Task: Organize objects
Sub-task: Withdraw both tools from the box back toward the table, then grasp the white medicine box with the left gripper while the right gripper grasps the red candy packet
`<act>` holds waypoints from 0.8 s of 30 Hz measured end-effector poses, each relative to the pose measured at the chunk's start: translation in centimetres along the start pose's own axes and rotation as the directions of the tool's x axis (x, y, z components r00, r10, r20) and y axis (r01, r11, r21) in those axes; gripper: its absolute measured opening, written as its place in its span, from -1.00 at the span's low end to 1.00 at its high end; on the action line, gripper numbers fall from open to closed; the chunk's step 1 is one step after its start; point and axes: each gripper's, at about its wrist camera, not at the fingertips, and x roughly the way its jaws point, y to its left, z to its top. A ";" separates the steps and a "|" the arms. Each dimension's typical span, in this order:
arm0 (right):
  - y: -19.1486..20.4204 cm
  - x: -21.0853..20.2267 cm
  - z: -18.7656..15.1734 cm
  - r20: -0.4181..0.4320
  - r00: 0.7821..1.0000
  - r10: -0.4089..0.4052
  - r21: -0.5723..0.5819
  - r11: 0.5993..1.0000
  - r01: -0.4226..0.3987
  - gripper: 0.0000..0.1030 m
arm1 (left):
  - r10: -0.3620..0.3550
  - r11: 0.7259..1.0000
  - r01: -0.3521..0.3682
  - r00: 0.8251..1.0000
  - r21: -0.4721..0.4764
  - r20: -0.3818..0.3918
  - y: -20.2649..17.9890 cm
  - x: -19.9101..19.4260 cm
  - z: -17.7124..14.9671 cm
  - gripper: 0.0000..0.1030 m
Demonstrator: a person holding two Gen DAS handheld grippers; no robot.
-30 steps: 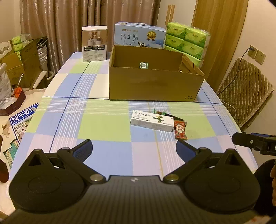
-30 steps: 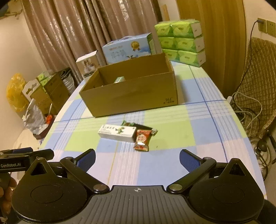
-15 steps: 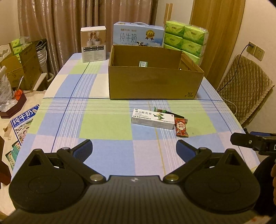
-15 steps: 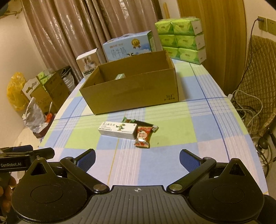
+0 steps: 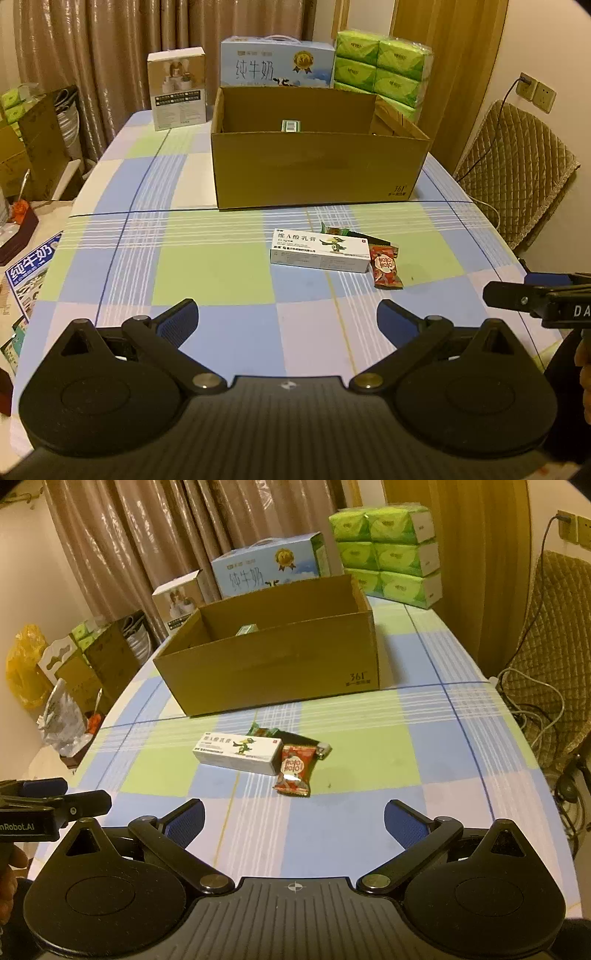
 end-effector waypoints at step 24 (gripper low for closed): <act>0.1 14.1 1.2 -0.108 0.992 -0.060 -0.116 0.992 0.047 0.23 | -0.039 0.969 0.060 0.995 0.238 -0.093 1.4 13.4 3.4 0.93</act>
